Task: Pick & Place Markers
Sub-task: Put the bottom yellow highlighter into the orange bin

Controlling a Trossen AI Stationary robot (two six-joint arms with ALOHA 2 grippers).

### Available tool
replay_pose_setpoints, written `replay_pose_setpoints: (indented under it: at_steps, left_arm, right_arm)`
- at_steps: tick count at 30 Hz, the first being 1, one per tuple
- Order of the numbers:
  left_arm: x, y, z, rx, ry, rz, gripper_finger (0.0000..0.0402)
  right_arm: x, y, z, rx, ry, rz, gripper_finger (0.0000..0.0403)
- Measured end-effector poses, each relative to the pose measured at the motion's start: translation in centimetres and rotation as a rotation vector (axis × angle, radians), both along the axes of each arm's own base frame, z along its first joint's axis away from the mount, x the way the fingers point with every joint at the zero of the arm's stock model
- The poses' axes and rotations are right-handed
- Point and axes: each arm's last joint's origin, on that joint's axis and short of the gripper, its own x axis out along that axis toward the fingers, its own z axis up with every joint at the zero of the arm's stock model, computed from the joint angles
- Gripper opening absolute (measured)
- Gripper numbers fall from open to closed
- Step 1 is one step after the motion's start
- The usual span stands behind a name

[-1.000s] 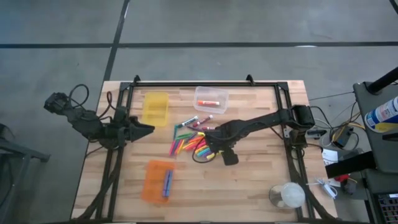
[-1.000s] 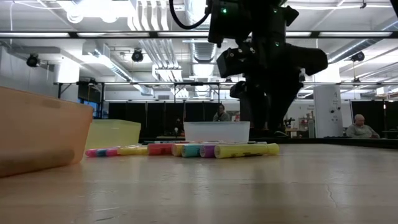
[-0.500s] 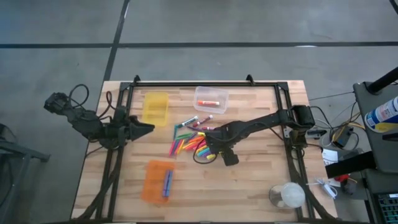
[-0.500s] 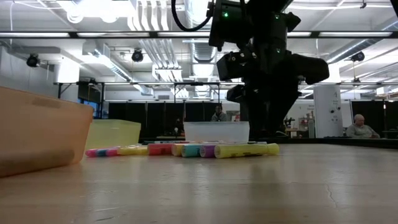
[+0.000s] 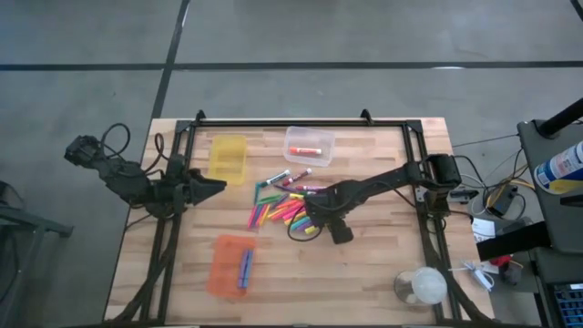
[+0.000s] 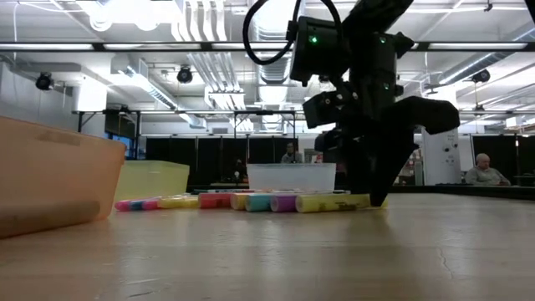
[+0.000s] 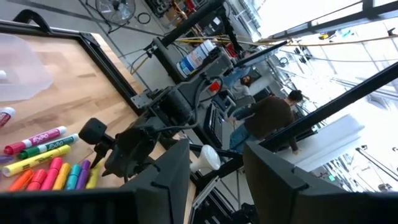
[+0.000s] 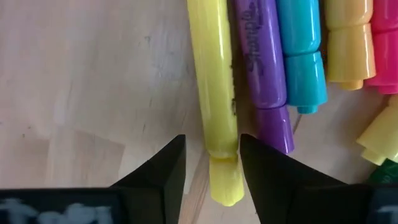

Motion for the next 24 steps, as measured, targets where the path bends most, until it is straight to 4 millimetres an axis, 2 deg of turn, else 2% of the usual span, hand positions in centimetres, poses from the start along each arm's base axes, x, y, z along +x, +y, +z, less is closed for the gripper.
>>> replay_pose_setpoints:
  at_steps: [6, 12, 19, 24]
  left_arm:
    - [0.0, 0.0, 0.0, 0.000, 0.000, 0.004, 0.0144]
    - [0.0, 0.0, 0.0, 0.000, 0.000, 0.004, 0.0144]
    - [0.0, 0.0, 0.0, -0.002, 0.000, 0.003, 0.0144]
    - [0.0, 0.0, 0.0, 0.011, 0.003, 0.002, 0.0144]
  right_arm:
    - [-0.1, 0.0, -0.6, 0.010, -0.016, -0.055, 0.0107]
    - [0.3, 0.1, -0.1, 0.060, -0.011, -0.171, 0.0056]
    - [1.8, 0.3, 1.8, 0.103, -0.072, -0.238, 0.0051]
    - [3.4, 0.5, 4.2, 0.144, -0.148, -0.276, 0.0056]
